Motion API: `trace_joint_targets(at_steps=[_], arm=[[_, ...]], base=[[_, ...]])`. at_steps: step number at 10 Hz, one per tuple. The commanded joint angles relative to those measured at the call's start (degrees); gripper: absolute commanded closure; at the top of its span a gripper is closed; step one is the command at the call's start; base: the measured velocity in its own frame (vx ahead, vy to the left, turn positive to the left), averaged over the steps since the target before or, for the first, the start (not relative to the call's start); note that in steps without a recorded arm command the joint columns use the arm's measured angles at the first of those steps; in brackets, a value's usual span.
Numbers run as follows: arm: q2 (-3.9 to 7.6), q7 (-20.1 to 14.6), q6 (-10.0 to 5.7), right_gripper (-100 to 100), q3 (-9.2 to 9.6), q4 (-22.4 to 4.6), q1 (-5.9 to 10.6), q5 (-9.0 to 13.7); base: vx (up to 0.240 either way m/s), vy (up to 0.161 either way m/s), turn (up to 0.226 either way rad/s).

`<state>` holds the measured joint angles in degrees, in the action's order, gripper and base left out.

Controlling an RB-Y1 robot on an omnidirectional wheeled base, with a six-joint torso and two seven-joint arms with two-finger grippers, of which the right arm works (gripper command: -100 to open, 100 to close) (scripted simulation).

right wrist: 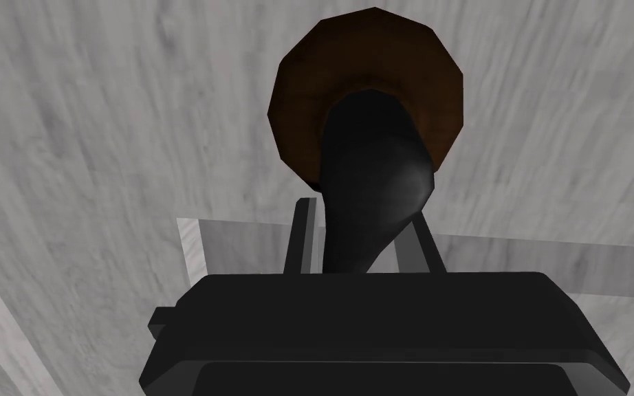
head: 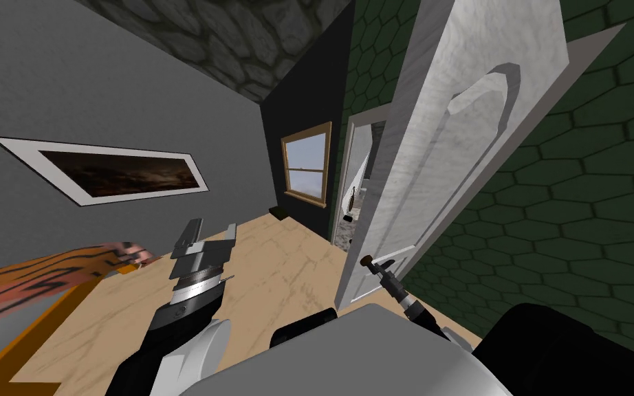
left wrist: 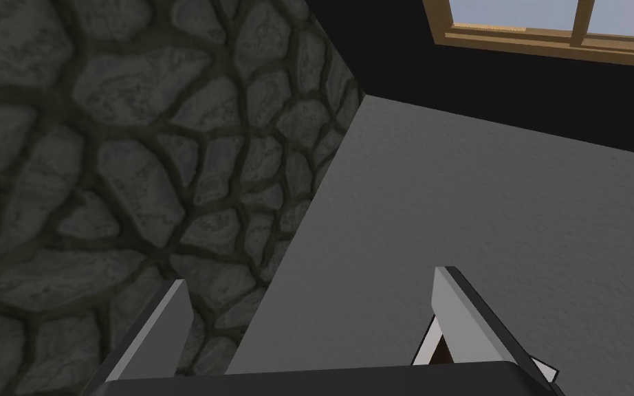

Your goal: Pull the door open

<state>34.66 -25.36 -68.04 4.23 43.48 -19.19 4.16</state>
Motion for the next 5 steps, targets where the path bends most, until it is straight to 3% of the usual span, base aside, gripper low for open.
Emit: trace_joint_targets(at_steps=[1,5], arm=[[0.44,-0.07,-0.58,100,-0.15,-0.55,0.2,0.09],[0.8,-0.33,-1.5,100,0.09,-1.54,0.59,0.02]], base=[[-0.213,-0.063,0.172],[-0.193,-0.054,0.127]])
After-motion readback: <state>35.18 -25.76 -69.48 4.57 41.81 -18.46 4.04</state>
